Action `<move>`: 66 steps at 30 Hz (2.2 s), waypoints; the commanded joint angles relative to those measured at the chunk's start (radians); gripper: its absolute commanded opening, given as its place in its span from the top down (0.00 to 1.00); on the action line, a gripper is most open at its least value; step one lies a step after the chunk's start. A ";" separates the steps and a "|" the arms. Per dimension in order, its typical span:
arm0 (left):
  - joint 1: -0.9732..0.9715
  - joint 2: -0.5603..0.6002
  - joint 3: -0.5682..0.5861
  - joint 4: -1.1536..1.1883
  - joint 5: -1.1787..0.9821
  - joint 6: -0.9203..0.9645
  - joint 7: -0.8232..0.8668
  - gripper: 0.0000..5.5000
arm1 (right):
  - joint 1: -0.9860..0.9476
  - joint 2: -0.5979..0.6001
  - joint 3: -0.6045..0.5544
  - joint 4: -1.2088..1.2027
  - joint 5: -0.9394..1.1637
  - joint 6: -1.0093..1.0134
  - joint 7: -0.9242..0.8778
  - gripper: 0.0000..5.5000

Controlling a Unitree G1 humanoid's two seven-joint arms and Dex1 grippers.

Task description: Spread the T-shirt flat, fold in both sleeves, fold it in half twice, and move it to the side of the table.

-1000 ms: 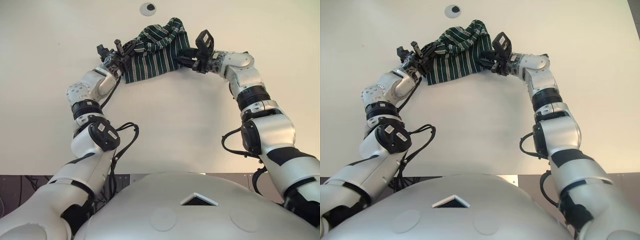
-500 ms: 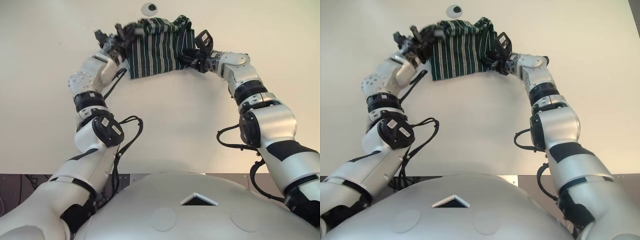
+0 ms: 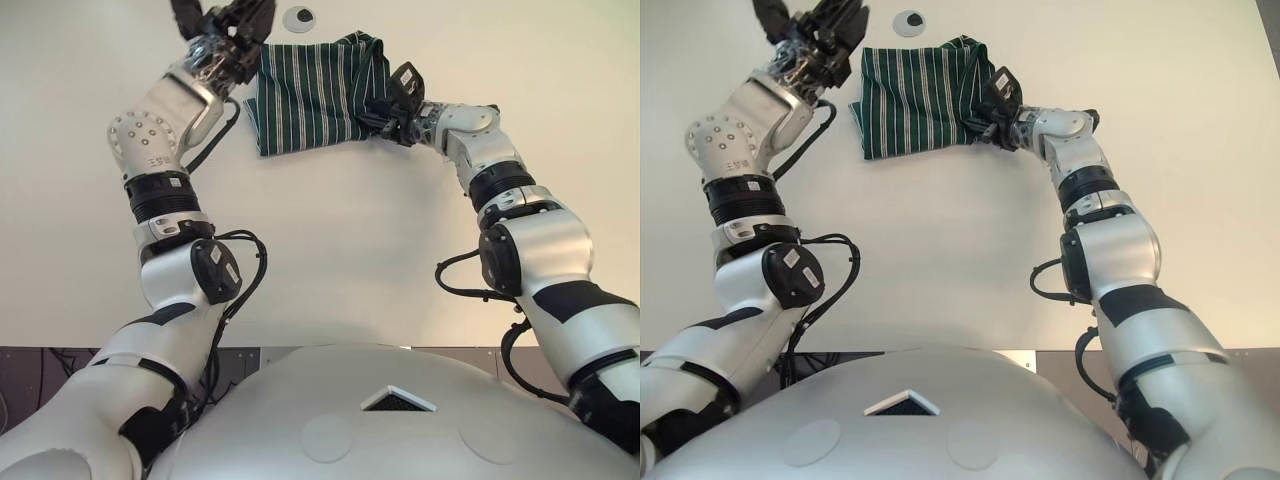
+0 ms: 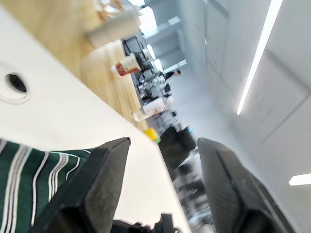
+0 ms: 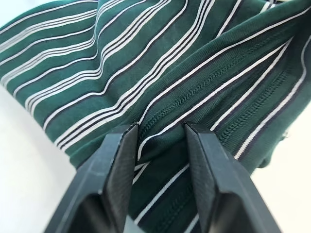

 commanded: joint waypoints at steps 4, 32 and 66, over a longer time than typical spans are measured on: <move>0.118 0.088 -0.417 -0.196 0.427 -0.245 -0.052 0.55 | 0.069 -0.041 -0.105 -0.169 0.069 -0.049 -0.065 0.69; 0.269 0.109 -0.731 -0.017 0.899 -0.357 -0.086 0.55 | -0.031 -0.003 0.185 0.067 -0.265 0.048 -0.101 0.69; 0.302 0.094 -0.571 -0.118 0.811 -0.537 -0.113 0.54 | 0.362 -0.240 -0.174 -0.938 0.196 0.475 -0.027 0.74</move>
